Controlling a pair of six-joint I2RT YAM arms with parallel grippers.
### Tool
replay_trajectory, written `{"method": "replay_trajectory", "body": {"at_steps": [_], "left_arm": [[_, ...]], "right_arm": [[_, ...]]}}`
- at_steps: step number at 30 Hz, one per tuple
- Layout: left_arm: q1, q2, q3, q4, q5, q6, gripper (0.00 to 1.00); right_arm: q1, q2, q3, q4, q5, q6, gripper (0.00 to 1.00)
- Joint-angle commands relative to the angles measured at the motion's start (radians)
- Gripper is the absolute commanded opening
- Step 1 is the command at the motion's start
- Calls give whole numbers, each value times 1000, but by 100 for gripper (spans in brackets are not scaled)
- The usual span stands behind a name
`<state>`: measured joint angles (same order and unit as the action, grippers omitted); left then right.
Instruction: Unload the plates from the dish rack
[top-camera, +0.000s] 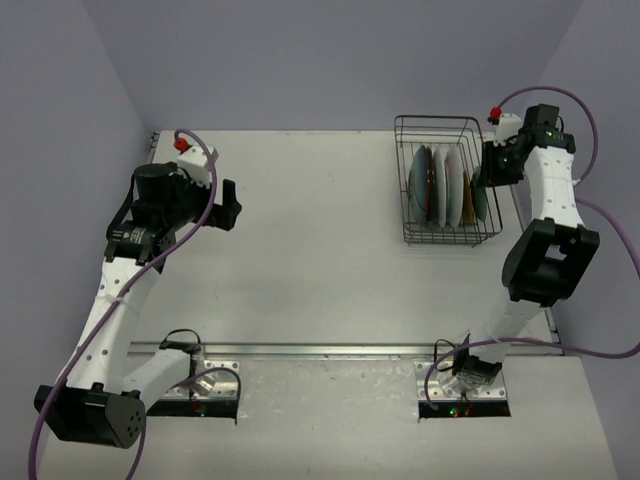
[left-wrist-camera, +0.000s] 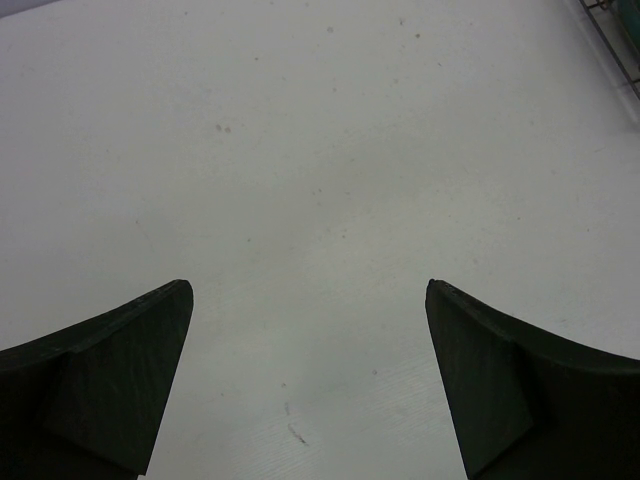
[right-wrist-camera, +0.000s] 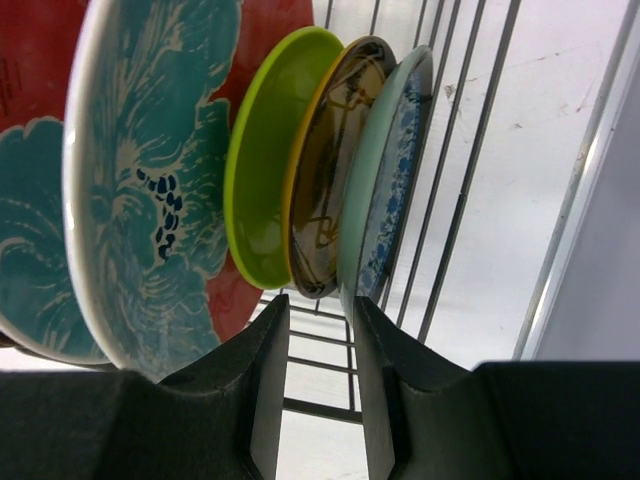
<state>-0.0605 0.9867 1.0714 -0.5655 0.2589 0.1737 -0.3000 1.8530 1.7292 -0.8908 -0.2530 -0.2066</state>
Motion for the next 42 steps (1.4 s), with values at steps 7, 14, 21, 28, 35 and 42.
{"method": "replay_trajectory", "body": {"at_steps": [7,14,21,28,35,42], "left_arm": [[-5,9,-10,45,17,-23,100],[-5,15,-7,47,20,-25,100],[-5,16,-8,46,20,-33,100],[-5,9,-14,45,24,-43,100],[-5,7,-12,47,39,-57,100],[-5,4,7,39,46,-68,100]], "right_arm": [[-10,50,17,69,49,-28,34],[-10,96,32,70,12,-43,32],[-10,92,11,68,1,-57,6],[-10,-11,31,24,-31,-62,0],[-11,-64,153,-55,-80,-43,0],[-13,-105,302,-166,-219,-25,0]]}}
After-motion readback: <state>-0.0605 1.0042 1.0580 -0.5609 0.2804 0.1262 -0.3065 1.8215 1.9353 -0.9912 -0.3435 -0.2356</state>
